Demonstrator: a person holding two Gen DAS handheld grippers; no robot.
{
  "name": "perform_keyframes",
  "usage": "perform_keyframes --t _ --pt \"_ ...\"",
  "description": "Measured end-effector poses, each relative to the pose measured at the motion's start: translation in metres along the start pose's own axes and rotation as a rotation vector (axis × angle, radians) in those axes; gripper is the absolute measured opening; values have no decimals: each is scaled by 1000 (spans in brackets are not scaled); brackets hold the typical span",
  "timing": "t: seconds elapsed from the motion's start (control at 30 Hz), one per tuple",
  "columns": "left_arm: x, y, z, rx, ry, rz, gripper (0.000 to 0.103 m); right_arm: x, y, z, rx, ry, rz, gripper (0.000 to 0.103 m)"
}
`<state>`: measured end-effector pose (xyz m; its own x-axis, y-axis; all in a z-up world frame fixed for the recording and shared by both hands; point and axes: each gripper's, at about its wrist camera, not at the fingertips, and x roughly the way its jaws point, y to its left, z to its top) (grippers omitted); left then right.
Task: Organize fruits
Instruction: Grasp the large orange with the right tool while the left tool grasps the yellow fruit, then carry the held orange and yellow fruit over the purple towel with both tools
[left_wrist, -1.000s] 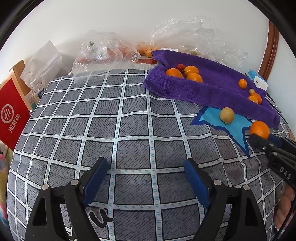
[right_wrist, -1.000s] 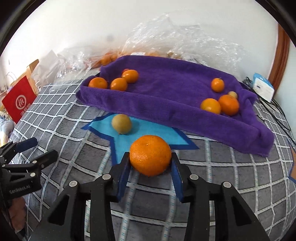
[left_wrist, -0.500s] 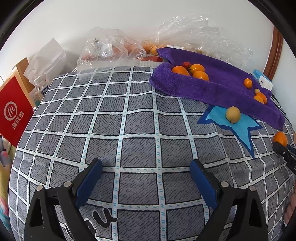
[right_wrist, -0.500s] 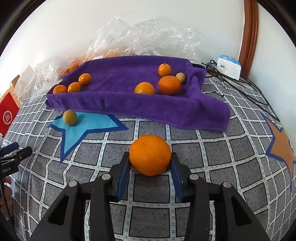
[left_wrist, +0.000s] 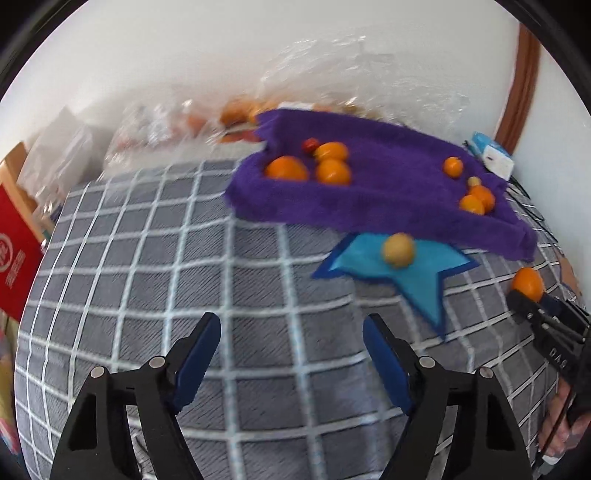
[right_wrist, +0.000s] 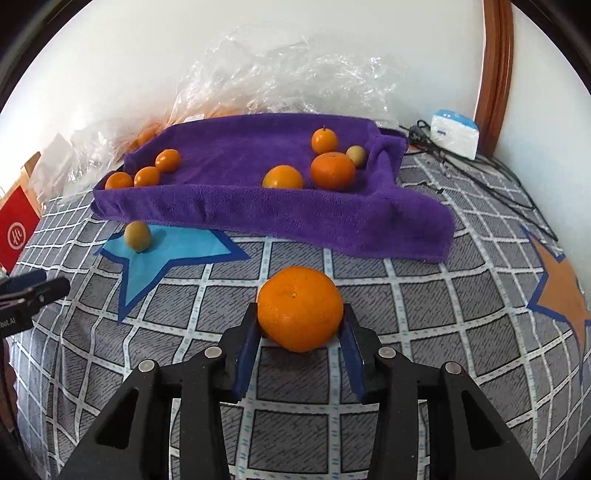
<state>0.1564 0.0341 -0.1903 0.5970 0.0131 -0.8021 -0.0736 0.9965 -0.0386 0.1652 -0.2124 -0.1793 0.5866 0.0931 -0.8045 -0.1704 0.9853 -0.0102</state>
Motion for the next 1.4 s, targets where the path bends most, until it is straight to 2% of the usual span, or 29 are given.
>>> perform_keyframes --t 0.03,0.17,0.27,0.4,0.5,0.57,0.63,0.9,1.17,1.4 --pt "1 -7 4 6 -6 -14 74 0 -1 0 -7 -9 -10 41" --pt "17 -33 20 12 28 -70 51 2 -8 0 12 0 -21 41" --pt "27 -47 28 16 27 -87 47 3 -11 0 27 0 1 41" --pt "33 -63 35 11 21 -134 47 3 -14 0 40 0 17 41" --pt "39 -72 38 25 23 -117 45 3 -15 0 46 0 26 41" --pt "44 -75 38 27 21 -111 33 4 -16 1 53 1 34 41" --pt "47 -75 36 26 11 -102 27 5 -16 1 53 6 33 41" --pt "28 -53 28 -13 -9 -119 27 6 -16 1 48 7 31 41" --pt "11 -17 9 -66 22 -88 27 3 -15 0 40 2 25 41" --pt "-11 7 6 -84 -5 -81 27 2 -5 0 -9 3 6 41"
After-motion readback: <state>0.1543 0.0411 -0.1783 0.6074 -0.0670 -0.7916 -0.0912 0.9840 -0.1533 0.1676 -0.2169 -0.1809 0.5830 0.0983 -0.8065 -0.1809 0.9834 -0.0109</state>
